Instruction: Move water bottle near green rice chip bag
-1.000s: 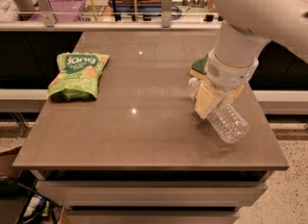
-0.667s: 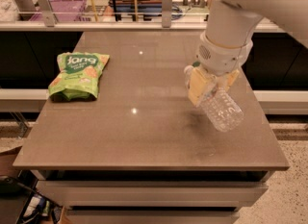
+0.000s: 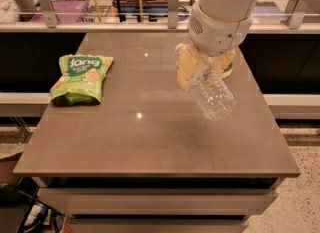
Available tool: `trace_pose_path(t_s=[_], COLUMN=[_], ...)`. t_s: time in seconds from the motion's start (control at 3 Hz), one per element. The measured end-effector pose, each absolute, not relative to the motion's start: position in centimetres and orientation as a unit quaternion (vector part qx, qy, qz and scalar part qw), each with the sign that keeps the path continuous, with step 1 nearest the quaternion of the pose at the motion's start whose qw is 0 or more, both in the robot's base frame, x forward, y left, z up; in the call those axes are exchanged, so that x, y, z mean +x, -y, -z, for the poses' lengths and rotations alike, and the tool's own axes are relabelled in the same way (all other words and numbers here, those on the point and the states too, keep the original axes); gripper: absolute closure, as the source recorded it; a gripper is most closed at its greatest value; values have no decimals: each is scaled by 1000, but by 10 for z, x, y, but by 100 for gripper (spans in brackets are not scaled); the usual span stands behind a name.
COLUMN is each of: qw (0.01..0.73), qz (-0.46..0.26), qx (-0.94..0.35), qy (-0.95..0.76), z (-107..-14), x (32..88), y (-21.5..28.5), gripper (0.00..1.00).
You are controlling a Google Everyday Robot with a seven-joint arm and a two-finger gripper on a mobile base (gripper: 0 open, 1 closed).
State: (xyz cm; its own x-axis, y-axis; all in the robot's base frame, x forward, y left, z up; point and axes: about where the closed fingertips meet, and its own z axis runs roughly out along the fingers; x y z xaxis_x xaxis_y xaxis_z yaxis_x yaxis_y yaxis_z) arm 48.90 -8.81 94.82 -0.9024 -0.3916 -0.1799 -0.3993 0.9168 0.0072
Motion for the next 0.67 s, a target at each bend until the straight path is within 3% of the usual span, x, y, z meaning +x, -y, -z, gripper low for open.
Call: trace_pose_path(t_s=[0.67], qw=[160], qz=[-91], qx=[-202], qy=[-962], z=[-987], x=[511], y=[37], gripper=[100])
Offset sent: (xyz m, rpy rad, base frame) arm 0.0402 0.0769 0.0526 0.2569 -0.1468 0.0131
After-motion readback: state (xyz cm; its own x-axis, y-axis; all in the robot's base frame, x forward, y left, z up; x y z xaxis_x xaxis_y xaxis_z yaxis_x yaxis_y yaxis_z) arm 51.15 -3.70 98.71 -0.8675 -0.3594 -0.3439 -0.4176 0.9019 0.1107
